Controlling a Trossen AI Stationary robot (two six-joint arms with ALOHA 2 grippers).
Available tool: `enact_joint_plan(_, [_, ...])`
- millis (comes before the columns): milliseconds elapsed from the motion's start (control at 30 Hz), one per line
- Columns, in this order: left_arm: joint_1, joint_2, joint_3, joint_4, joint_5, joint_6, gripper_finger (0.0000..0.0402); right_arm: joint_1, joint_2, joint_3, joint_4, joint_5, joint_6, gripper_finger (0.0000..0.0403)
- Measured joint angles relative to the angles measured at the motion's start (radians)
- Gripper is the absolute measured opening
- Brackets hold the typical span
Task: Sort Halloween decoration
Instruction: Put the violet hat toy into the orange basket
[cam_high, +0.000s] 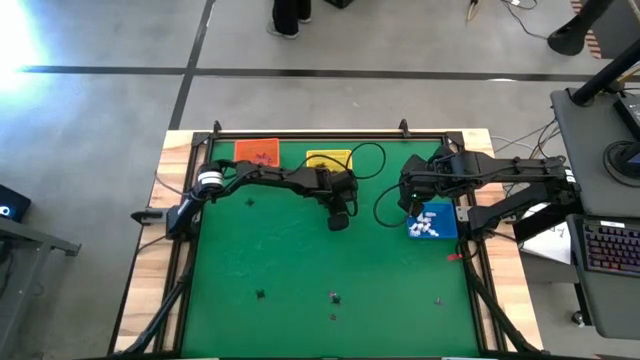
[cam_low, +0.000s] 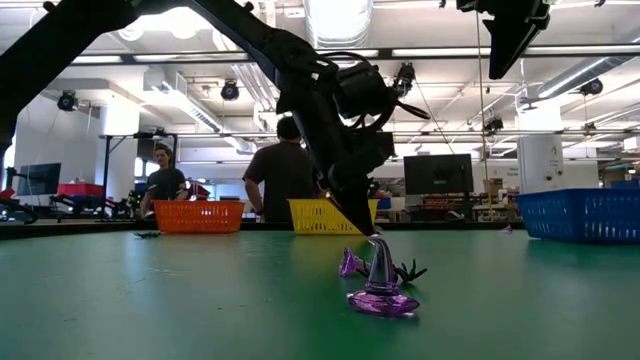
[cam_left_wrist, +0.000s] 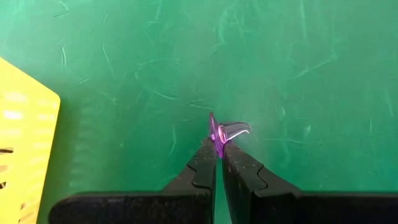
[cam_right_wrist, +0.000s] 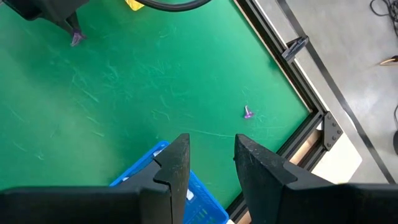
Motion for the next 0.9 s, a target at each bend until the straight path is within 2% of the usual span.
enact_joint_plan(367, [0.005,-0.028,0.000,-0.016,0.022,0.016,0.0000,0.000,0.000,0.000,0.003,0.000,0.000,0.0118])
enact_joint_plan(900, [0.078,-0.188,0.002,-0.275,0.021,0.112,0.0000,0.000,0.000,-0.002,0.003,0.000,0.000,0.0118])
